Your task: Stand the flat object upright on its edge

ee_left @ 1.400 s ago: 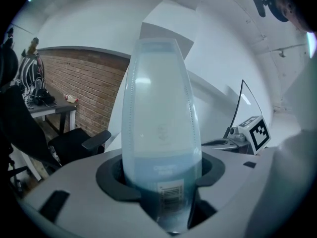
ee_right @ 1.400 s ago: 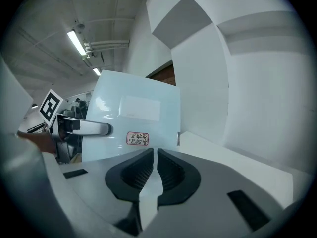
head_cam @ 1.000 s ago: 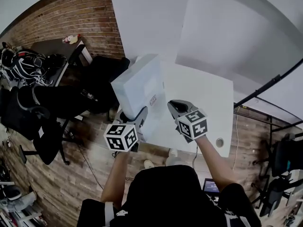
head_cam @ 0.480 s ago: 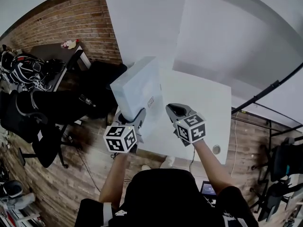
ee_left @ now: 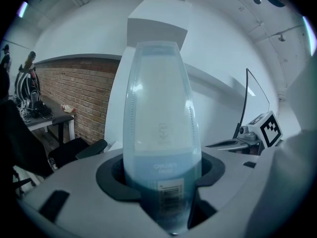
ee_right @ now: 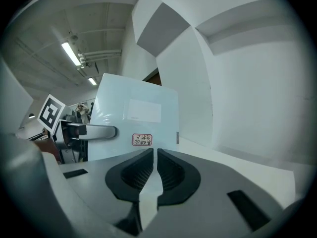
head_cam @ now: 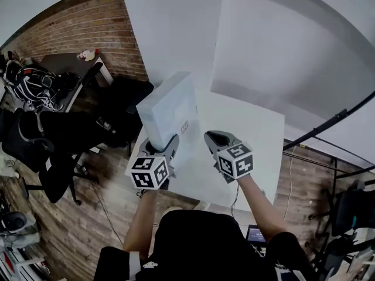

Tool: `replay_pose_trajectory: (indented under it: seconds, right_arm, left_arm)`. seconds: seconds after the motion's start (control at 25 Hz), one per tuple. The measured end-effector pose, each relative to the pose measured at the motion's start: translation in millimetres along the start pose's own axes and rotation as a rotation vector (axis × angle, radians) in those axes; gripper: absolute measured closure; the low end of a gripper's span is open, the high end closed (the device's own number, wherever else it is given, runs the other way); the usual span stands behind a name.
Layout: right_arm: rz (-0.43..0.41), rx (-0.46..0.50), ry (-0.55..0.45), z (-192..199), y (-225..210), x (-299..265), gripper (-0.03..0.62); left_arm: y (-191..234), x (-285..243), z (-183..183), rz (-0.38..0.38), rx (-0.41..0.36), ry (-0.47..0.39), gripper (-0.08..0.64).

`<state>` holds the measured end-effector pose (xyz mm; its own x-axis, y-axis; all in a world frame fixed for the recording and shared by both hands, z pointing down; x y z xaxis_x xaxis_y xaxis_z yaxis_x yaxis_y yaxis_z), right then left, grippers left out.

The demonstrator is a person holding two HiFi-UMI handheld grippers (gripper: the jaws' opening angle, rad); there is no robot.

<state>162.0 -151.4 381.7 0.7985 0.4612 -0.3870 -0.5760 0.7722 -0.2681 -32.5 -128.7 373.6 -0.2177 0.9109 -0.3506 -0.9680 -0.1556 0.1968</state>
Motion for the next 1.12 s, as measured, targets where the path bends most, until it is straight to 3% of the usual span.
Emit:
replay_pose_trajectory:
  seconds: [0.52, 1.12]
  right_arm:
    - [-0.067, 0.002, 0.042, 14.2, -14.6, 0.2, 0.535]
    - [-0.01, -0.059, 0.066, 5.7, -48.0, -49.9, 0.535]
  left_arm:
    - [-17.6, -9.6, -3.3, -0.045, -0.002, -0.046, 0.281]
    - [18.9, -75.8, -21.8, -0.052, -0.026, -0.06, 0.281]
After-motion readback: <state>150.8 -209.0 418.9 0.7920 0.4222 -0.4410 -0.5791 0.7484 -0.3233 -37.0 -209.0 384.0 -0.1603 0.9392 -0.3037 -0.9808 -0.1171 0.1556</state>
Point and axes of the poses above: the fingertips, and each gripper's own axes: x backward along the fingers, y to its left, z out of its underside, the point moved 6 cm from there along x, backward along the fingers, and after that the axes turned 13 degrees about -z, right-handed, at the moved point
